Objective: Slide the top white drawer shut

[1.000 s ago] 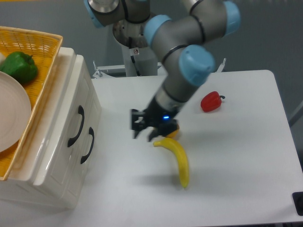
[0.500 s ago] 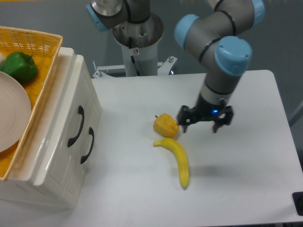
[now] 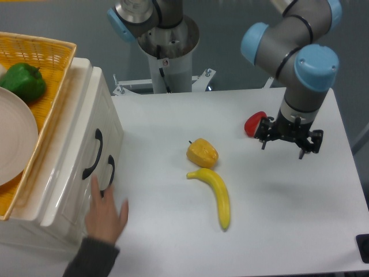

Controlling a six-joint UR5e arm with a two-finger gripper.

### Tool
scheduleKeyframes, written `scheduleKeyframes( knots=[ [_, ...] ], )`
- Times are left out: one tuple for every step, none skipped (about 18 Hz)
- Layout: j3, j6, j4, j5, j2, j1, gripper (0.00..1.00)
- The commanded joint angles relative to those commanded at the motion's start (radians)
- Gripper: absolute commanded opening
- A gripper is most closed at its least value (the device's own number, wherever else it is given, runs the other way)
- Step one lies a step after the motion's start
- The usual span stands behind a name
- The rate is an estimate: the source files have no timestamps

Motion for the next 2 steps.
scheduleKeyframes(
  knots=[
    [0.005,0.025,0.0,0.002,-0.005,0.0,1.0],
    [0.006,0.03,0.0,0.002,-0.005,0.002,1.0]
  ],
)
